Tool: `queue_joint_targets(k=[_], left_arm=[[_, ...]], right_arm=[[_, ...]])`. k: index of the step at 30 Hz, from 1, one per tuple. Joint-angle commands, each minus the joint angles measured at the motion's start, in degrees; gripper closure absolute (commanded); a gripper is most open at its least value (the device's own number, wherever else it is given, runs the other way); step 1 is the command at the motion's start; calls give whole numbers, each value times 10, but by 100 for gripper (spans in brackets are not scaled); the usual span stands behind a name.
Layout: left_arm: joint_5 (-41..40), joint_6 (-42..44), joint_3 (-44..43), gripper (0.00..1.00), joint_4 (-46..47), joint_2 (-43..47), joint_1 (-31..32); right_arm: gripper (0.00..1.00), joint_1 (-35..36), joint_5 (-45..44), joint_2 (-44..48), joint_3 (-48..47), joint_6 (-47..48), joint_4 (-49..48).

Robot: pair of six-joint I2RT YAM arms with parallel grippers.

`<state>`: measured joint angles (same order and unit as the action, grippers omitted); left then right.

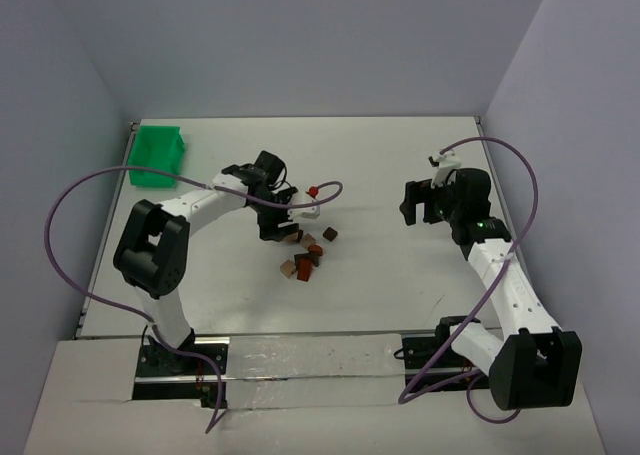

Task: Build the wood block tower

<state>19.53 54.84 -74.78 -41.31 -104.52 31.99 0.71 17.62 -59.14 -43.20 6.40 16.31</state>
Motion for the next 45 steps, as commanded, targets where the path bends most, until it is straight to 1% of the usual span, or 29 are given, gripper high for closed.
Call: queue_joint_targets(k=[1,8,12,15,21,22,25,28,29,31,33,35,36,37,38,39,40,42,43,45], left_arm=[[30,9,-11,22,29,-14,10],[10,-7,-5,23,64,-42,11],[5,-11,1,28,80,-44,11],[-1,-14,4,33,87,-44,11],[-12,-18,10,55,93,-41,11],[-12,-18,11,56,93,-41,12],[-13,-19,18,66,92,-33,13],[-21,-39,11,88,75,-24,13],[-28,-62,4,95,68,-25,13],[-36,-112,-29,100,42,-36,13],[-48,-173,-49,100,25,-43,14],[-68,-225,-48,100,30,-42,14],[-84,-270,-42,100,52,-39,16],[-105,-299,-28,100,69,-36,17],[-148,-326,-23,100,80,-34,18],[-155,-351,-22,100,85,-33,18],[-171,-394,-21,100,86,-38,18],[-173,-439,-24,100,80,-44,18],[-185,-491,-25,100,83,-47,20],[-232,-567,-33,100,86,-59,27]], right_arm=[[0,-3,3,-9,-34,5,-2],[0,-3,1,-12,-34,6,-1],[0,-3,0,-13,-35,6,-1],[0,-3,0,-15,-36,6,-1],[0,-3,0,-12,-36,5,-1],[0,-3,-1,-12,-36,5,-1],[0,-4,-2,-12,-35,6,-1],[0,-3,-2,-11,-36,6,0],[0,-3,-2,-10,-36,5,0],[0,-4,-1,-8,-36,5,-1],[0,-4,-2,-6,-36,5,0],[0,-4,-2,-3,-35,5,0],[0,-4,-2,0,-35,6,0],[0,-3,-3,1,-33,6,0],[0,-3,-3,2,-33,6,0],[0,-3,-2,2,-33,6,0],[0,-3,-1,2,-33,6,0],[0,-3,-1,0,-35,5,0],[0,-3,-1,-2,-35,4,0],[0,-3,0,-3,-36,4,1]])
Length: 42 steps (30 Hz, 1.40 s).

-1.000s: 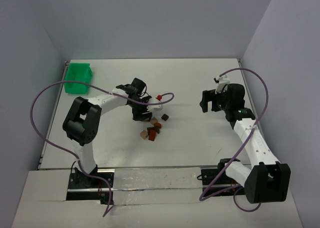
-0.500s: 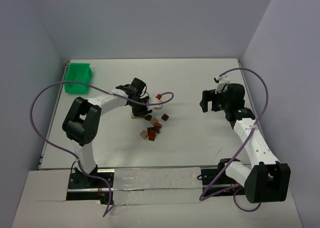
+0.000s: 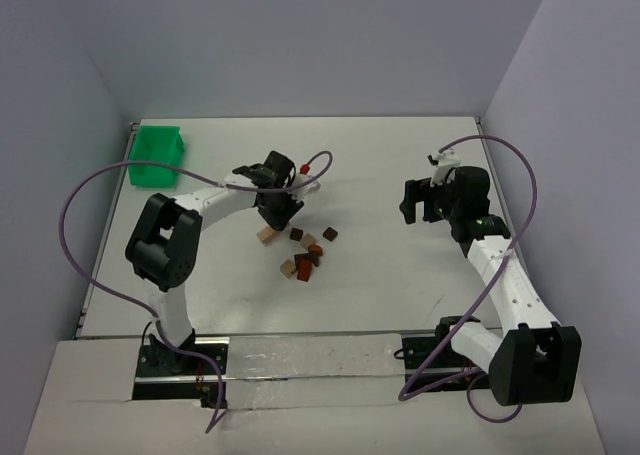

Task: Build the wood block tower

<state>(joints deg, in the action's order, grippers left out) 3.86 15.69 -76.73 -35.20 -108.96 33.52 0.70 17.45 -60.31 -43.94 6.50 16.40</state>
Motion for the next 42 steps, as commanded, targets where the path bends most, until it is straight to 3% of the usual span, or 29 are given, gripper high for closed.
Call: queue_joint_targets(k=[1,4,8,15,23,30,42], left_arm=[[-104,-208,-22,100,19,-30,17],[-173,-280,-42,100,11,-65,31],[-195,-335,-65,100,-6,-100,44],[-174,-400,-116,100,-32,-128,88],[-150,-457,-112,100,-37,-129,155],[-121,-492,-107,100,-45,-131,160],[-198,-549,-114,100,-69,-110,111]], right_arm=[[0,-3,1,9,-29,3,0],[0,-3,-1,10,-28,3,0],[0,-3,-3,10,-27,3,0],[0,-3,-6,4,-28,5,0],[0,-3,-11,3,-28,7,0],[0,-3,-13,0,-27,7,0],[0,-3,-8,-14,-29,3,0]])
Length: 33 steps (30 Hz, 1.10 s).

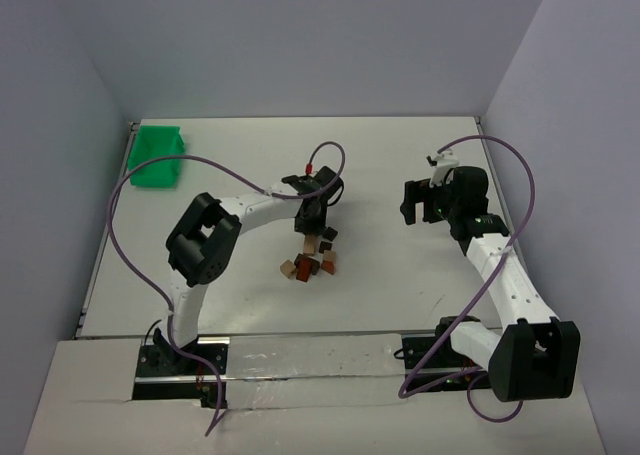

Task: Build the wood block tower

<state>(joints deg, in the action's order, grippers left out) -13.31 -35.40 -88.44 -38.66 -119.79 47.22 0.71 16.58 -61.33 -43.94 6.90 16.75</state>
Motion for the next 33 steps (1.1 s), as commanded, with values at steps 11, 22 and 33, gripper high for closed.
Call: queue_joint_targets(k=[11,22,33], left_arm=[[-14,-57,11,100,-33,-27,-68],[1,-32,-16,100,-34,-85,-69],[-9,-26,-32,88,-44,-106,-69]], right_arm=[[0,-3,1,-7,-26,-5,-9],[0,-3,3,-16,-28,-6,-8],[0,-3,6,-17,-28,-6,-7]])
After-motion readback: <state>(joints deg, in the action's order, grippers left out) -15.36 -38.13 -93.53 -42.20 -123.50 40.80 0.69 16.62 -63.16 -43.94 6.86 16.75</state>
